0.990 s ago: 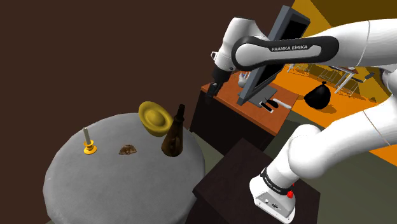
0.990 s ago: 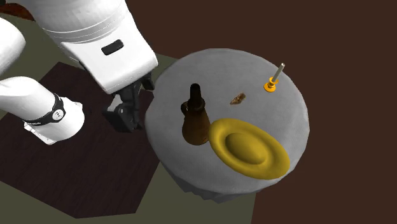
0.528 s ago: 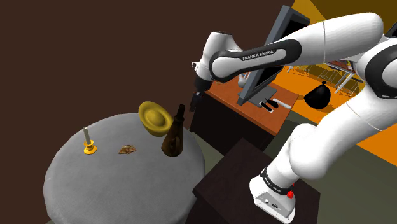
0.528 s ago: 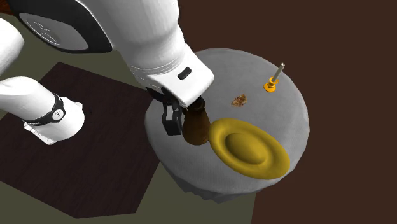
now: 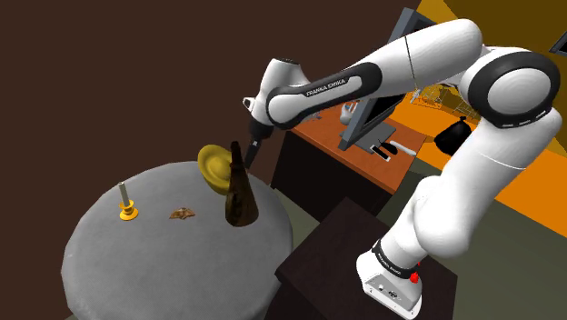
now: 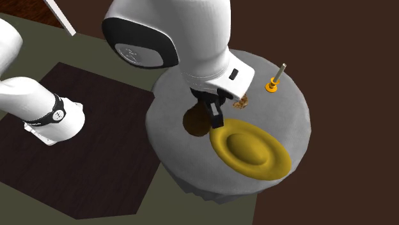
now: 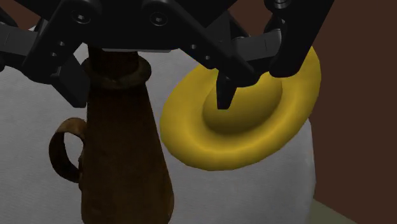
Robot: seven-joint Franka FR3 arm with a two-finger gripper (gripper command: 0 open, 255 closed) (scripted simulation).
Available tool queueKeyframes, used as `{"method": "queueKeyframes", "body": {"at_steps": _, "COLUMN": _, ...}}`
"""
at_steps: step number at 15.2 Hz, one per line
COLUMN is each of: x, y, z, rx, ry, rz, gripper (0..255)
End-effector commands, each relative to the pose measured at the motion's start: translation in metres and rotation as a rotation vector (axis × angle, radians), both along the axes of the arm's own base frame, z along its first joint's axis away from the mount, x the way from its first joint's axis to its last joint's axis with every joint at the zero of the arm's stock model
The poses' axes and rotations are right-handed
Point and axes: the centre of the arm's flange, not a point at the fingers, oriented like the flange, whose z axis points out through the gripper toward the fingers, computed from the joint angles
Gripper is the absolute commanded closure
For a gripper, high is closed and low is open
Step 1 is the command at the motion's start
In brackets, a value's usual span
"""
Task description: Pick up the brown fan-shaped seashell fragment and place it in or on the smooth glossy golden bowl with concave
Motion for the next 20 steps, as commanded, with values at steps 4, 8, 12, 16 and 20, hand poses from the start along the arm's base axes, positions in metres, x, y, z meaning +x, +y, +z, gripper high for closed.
{"method": "queueKeyframes", "body": {"at_steps": 4, "x": 0.026, "y": 0.039, "z": -0.062, "rx": 0.014, "ry": 0.041, "rz": 0.124, "gripper": 0}}
{"method": "queueKeyframes", "body": {"at_steps": 8, "x": 0.045, "y": 0.074, "z": -0.094, "rx": 0.034, "ry": 0.038, "rz": 0.219, "gripper": 0}}
{"method": "queueKeyframes", "body": {"at_steps": 12, "x": 0.06, "y": 0.112, "z": -0.125, "rx": 0.054, "ry": 0.035, "rz": 0.315, "gripper": 0}}
{"method": "queueKeyframes", "body": {"at_steps": 16, "x": 0.072, "y": 0.151, "z": -0.156, "rx": 0.074, "ry": 0.032, "rz": 0.41, "gripper": 0}}
{"method": "queueKeyframes", "body": {"at_steps": 20, "x": 0.077, "y": 0.176, "z": -0.178, "rx": 0.086, "ry": 0.03, "rz": 0.466, "gripper": 0}}
